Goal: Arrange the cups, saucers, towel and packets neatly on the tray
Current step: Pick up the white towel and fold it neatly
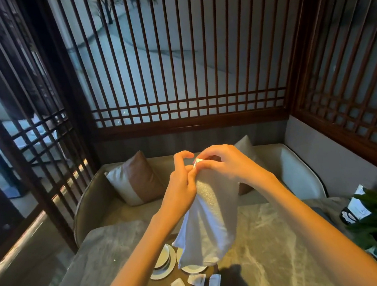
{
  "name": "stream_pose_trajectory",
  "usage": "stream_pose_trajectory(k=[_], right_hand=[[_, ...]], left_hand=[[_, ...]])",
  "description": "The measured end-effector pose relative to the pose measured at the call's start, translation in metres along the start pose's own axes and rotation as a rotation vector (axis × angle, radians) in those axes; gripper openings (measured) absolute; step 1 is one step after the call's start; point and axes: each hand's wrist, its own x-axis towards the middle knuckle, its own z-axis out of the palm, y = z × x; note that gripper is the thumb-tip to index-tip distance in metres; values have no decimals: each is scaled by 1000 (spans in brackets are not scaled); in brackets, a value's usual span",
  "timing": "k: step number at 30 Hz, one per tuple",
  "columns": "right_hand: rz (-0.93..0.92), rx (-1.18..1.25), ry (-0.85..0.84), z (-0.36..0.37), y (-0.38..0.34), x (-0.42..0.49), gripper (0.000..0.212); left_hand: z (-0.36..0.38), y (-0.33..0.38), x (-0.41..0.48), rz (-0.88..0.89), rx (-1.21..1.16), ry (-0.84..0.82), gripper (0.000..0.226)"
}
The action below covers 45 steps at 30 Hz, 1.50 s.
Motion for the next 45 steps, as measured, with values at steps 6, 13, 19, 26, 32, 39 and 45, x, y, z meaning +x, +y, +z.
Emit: stream_pose_trajectory(k=[6,13,19,26,32,39,45], right_hand=[[-29,-19,71,-4,-9,6,21],[-33,-115,211,-30,-3,14,28],[-10,-89,377,-53,20,12,25],[37,67,569,-72,45,-4,24],[150,184,672,-79,72,-23,24],[254,363,756,-70,94,-43,21],[317,394,745,-64,100,-56,16]], left_hand=[[0,-6,-7,-66,-147,-120,52],[-8,-34,-16,-171,134,-350,36],[-22,-50,-18,-173,94,-374,22],[-40,-60,-7,-211,49,-424,25],[-50,-58,4,-189,29,-295,18],[-48,-42,24,-208,-85,111,22],[-53,-32,37,-334,-128,110,19]])
